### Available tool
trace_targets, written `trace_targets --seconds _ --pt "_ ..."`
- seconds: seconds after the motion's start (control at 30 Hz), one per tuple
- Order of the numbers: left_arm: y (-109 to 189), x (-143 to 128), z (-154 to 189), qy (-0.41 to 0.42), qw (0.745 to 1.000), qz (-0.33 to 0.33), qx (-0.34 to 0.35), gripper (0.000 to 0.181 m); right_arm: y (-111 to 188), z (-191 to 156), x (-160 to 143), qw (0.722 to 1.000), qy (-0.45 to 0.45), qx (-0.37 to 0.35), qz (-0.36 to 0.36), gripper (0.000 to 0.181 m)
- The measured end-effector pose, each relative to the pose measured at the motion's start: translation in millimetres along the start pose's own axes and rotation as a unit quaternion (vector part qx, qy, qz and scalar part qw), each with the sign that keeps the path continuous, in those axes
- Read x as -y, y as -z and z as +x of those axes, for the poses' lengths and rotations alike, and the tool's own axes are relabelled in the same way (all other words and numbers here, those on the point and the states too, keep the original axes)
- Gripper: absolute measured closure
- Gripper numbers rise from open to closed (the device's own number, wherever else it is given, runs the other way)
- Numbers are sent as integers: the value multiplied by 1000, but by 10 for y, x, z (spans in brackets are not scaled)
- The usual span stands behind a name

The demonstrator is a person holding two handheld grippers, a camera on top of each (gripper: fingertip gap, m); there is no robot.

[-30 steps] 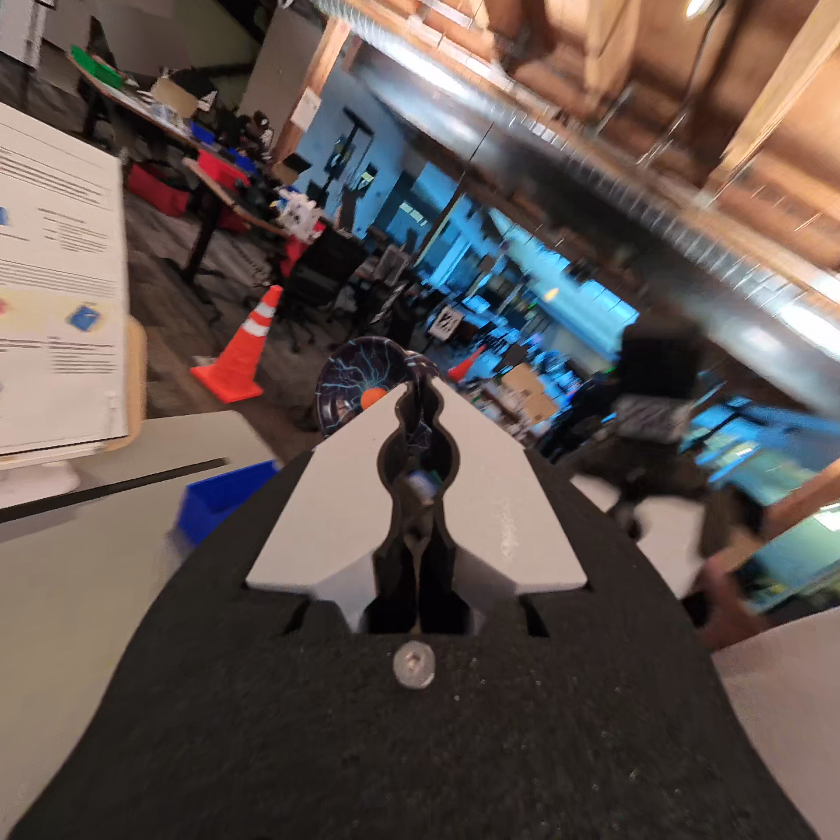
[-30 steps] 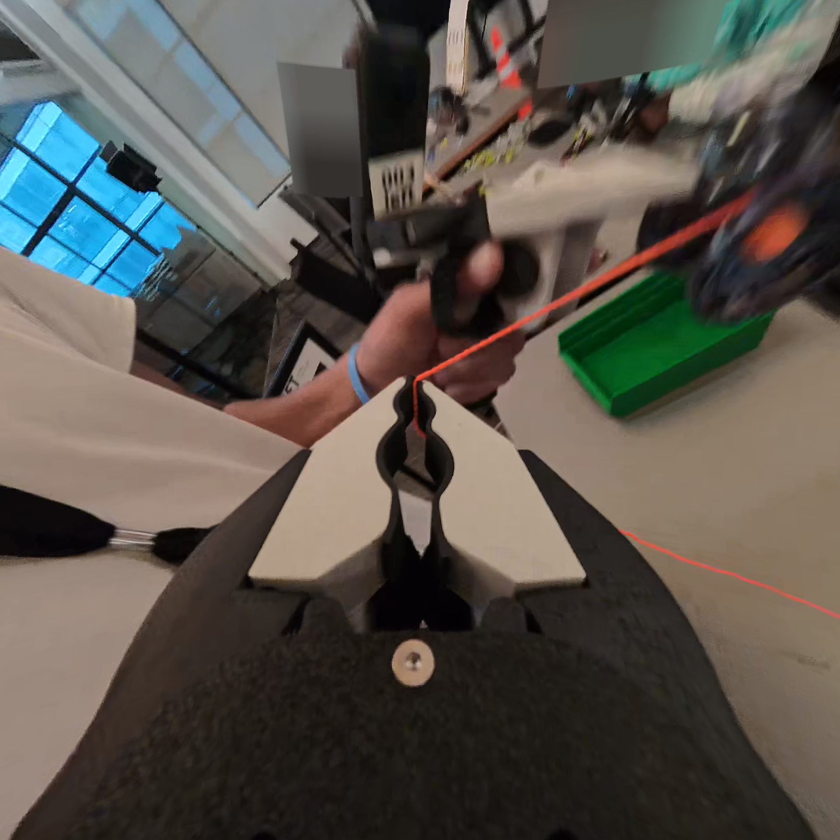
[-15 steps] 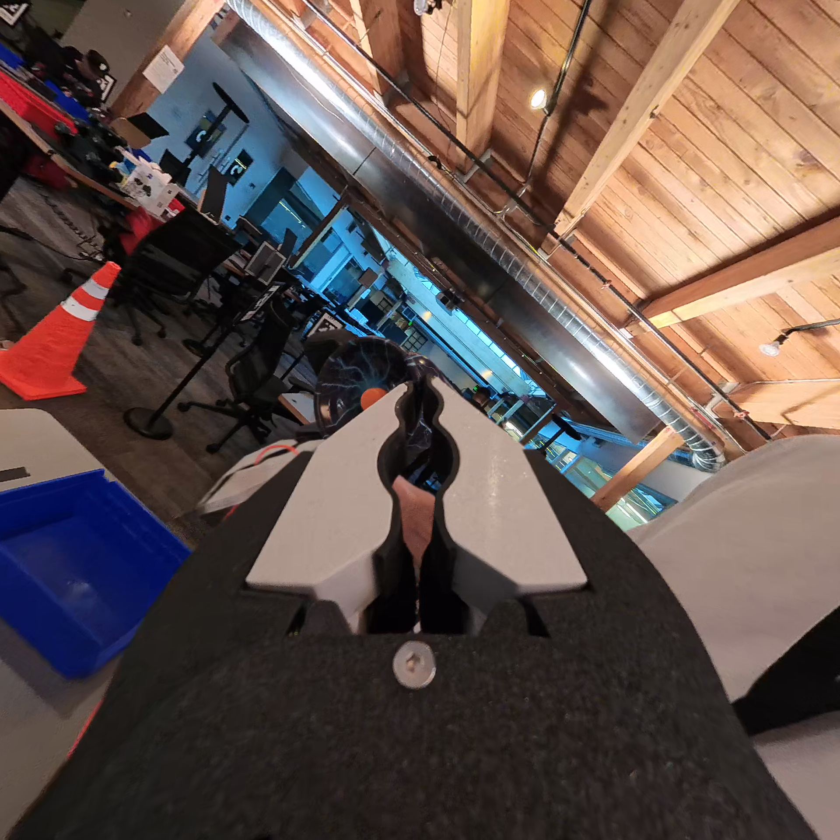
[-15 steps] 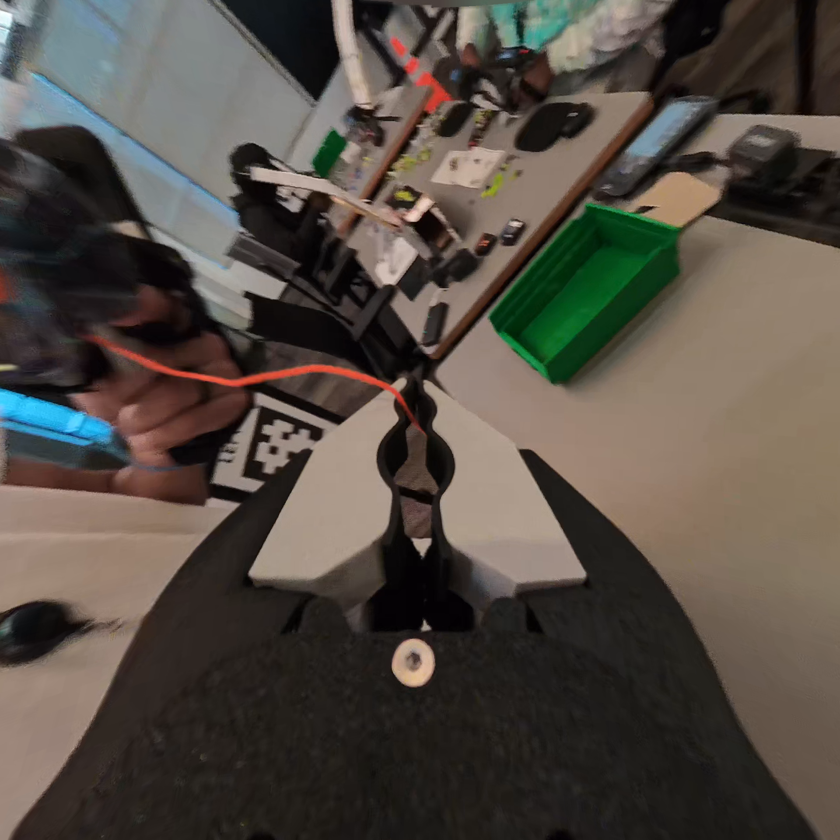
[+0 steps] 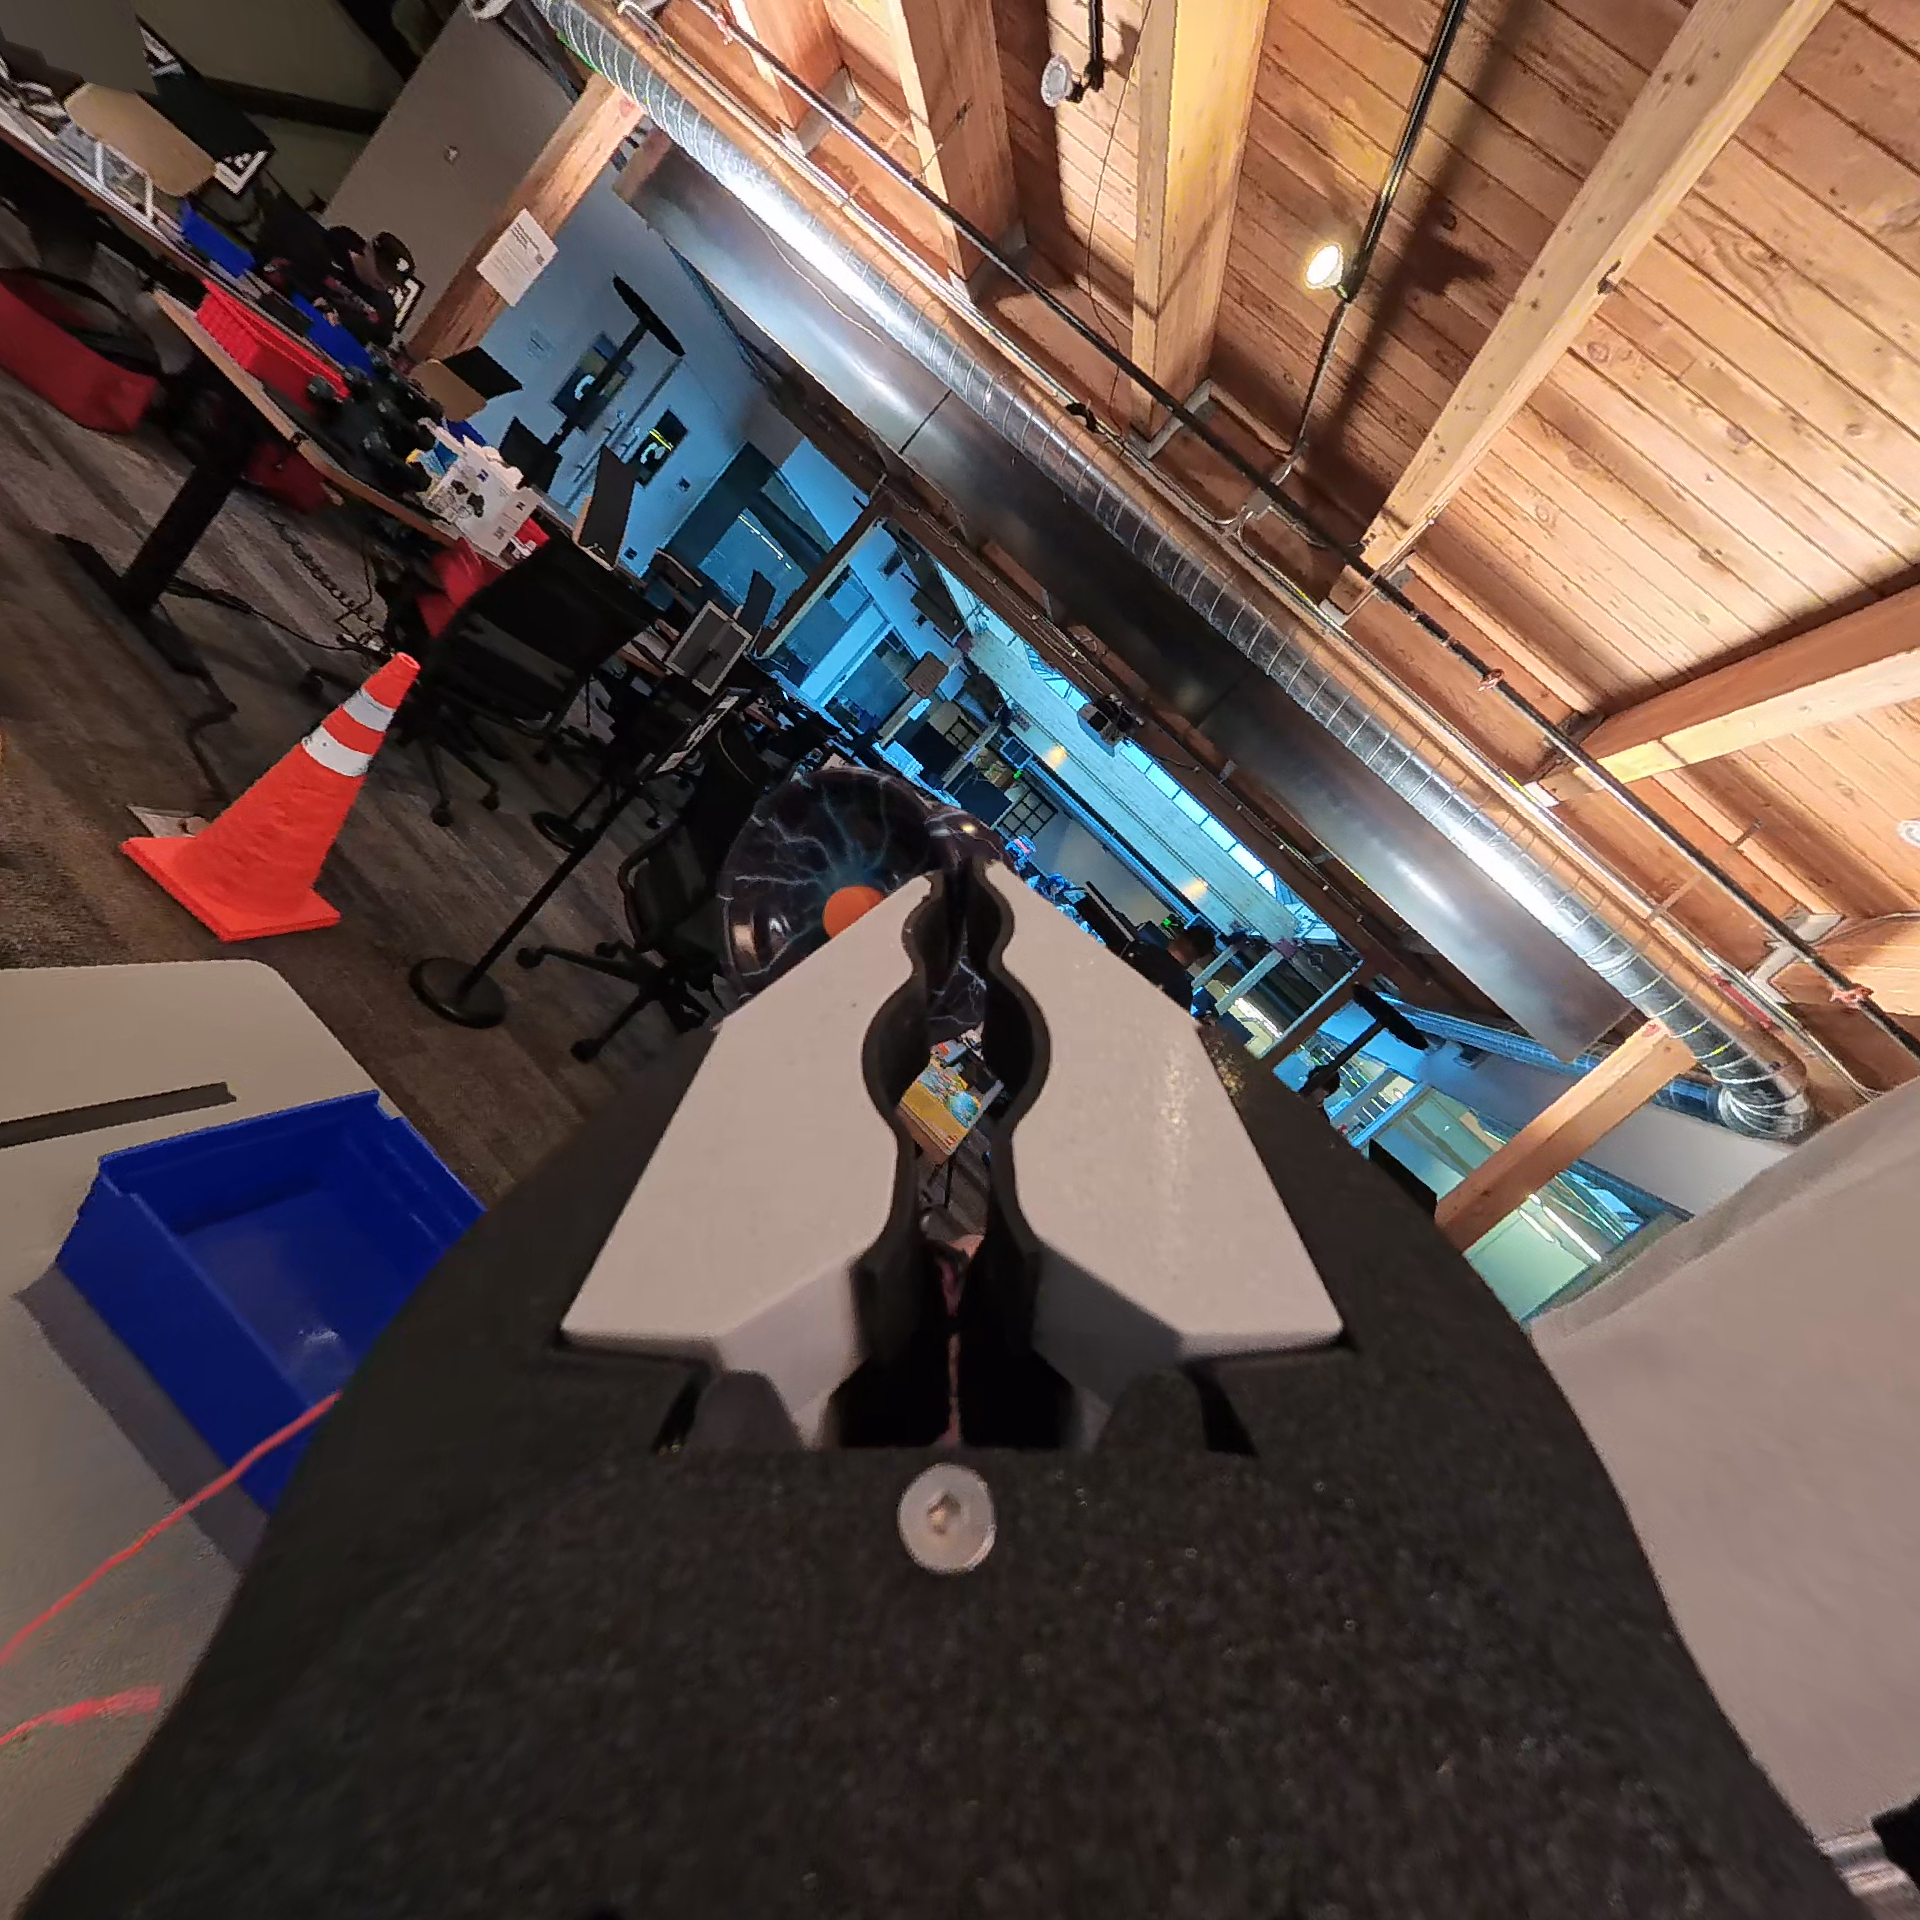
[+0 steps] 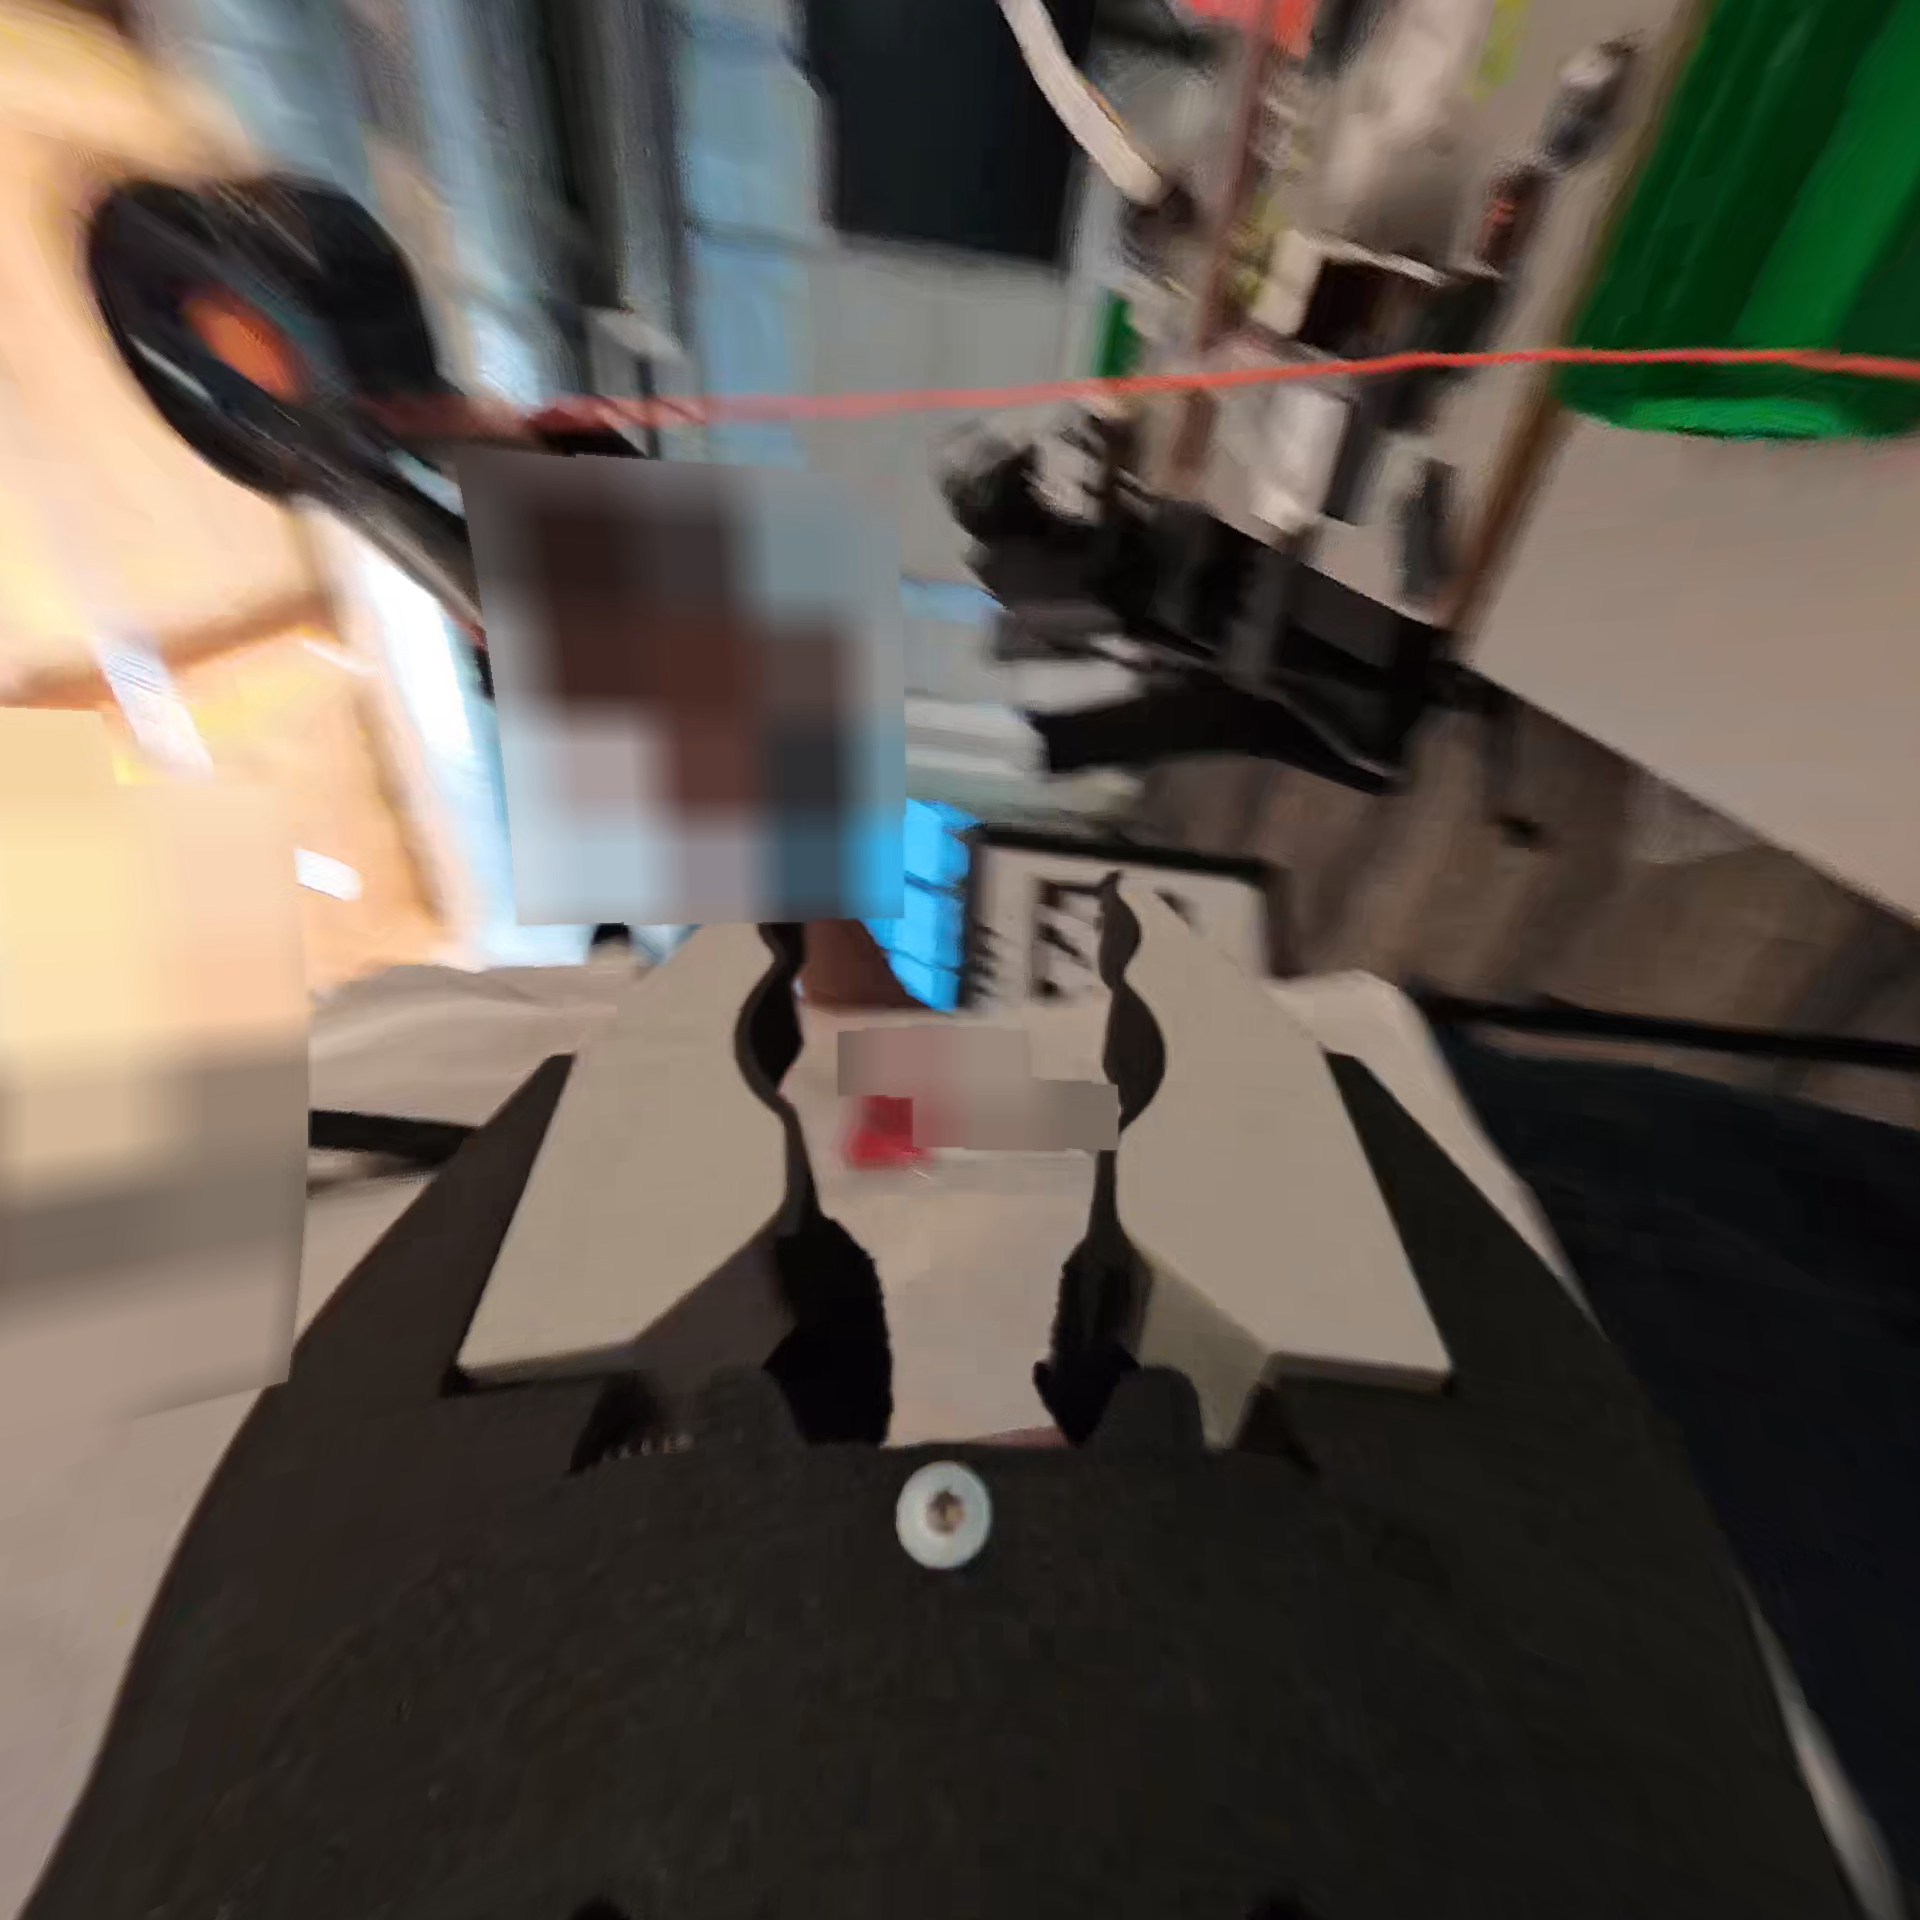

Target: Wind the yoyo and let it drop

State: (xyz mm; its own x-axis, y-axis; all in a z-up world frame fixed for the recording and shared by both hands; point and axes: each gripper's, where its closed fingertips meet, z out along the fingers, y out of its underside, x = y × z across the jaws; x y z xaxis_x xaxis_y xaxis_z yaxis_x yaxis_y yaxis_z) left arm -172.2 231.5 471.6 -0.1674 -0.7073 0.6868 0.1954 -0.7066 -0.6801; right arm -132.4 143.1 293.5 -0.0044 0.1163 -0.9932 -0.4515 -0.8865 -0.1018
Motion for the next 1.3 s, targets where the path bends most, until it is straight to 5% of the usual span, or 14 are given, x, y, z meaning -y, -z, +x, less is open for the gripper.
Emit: trace_targets --seconds 0.03,0.13,0.27,0.33,0.47,0.6,0.8,1.07,1.3 --pt "-16 -5 6 -1 1000 -2 -2 181 -44 -171 116 996 -41 71 43 137" --pt "-72 -54 46 -10 1000 -14 -10 181 -281 -522 319 957 -153 229 86 128" --pt "-107 -130 145 -29 999 -26 -27 181 -651 -514 469 940 -213 250 90 119" --pt "-101 -170 178 -35 998 -33 -31 181 -706 -471 595 936 -222 252 106 121" --pt "-36 -200 224 -40 998 -36 -32 181 -654 -400 817 936 -216 244 136 181" --pt "91 -272 231 -63 996 -56 -20 181 -449 -281 1051 965 -141 162 148 181" --pt "260 -579 -98 -78 990 -106 43 181 -266 -1061 1470 986 78 69 132 181" --pt "196 -783 -572 -162 963 -163 141 181 -556 -2053 983 969 236 49 56 181" --pt "11 -355 -662 -152 974 -76 146 181 -697 -1649 260 966 258 -5 9 181"
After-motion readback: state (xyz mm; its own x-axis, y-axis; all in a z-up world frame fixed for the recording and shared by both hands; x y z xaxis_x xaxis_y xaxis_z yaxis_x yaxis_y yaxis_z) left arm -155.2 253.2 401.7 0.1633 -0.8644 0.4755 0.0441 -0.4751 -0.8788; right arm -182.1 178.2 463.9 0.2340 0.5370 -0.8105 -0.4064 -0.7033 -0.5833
